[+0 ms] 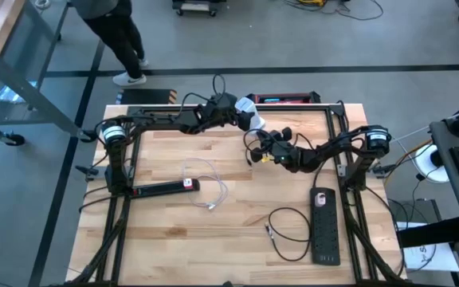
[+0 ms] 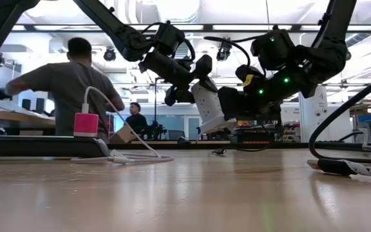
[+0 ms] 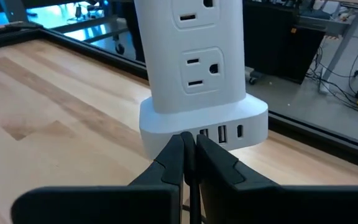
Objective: Insert USB
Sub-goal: Insert the black charger cable into the white outlet extension, then move the white outlet extension to the top right of the table
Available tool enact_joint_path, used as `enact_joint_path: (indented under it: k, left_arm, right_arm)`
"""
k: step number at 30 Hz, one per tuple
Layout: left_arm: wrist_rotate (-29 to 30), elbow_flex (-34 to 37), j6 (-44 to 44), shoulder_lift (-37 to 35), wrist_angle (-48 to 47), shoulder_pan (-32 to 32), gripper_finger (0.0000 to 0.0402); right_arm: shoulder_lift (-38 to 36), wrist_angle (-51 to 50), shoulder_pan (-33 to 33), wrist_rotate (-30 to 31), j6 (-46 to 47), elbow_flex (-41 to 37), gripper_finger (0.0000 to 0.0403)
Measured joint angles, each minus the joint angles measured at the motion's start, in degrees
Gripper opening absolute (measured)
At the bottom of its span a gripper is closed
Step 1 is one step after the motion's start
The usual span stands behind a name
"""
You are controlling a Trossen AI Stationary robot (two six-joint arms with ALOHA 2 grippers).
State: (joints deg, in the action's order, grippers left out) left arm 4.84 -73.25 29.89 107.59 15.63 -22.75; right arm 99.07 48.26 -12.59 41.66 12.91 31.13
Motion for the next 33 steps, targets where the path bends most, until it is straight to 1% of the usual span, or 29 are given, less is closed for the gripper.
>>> enact_joint_path:
  k: [3, 6, 9, 12, 14, 17, 23, 28, 30, 33]
  left_arm:
    - [1.0, 0.0, -0.3, 0.0, -0.1, 0.0, 0.0274]
    - [2.6, 0.0, -2.3, 0.0, -0.4, 0.3, 0.0274]
    - [4.2, 0.0, -5.9, 0.0, -0.7, 0.7, 0.0274]
    - [4.2, 0.6, -7.3, -0.1, -0.7, 0.8, 0.0274]
    - [4.3, 0.9, -8.6, -0.1, -0.8, 0.9, 0.0274]
    - [4.8, 1.3, -10.2, -0.1, -0.9, 0.9, 0.0274]
    - [5.9, 1.7, -12.7, -0.1, 0.1, 0.9, 0.0274]
    - [6.1, 1.7, -14.4, -0.1, 0.3, 0.8, 0.0274]
    - [5.7, 1.7, -14.5, -0.1, 0.3, 0.8, 0.0274]
    - [4.8, 1.7, -14.8, -0.1, 0.3, 0.8, 0.0274]
  right_arm:
    - [0.0, -0.1, -0.1, -1.0, -0.5, 0.0, 0.0013]
    - [0.0, -1.1, 0.0, -1.3, -5.3, 0.0, 0.0022]
    - [0.0, -2.1, 0.6, -1.0, -11.5, 0.0, 0.0043]
    - [0.0, -2.6, 1.8, -1.2, -14.2, -0.1, 0.0068]
    - [-0.2, -3.0, 2.5, -2.8, -15.7, -0.1, 0.0085]
    - [-0.2, -4.6, 3.2, -5.5, -16.8, -0.1, 0.011]
    - [-0.2, -8.2, 3.5, -5.7, -16.1, -0.3, 0.0147]
    - [-0.4, -7.7, 3.5, -5.7, -15.9, 0.0, 0.0157]
    - [-0.7, -7.7, 3.5, -5.7, -18.5, 0.3, 0.0156]
    - [-3.3, -7.4, 3.5, -5.8, -22.6, 0.9, 0.0153]
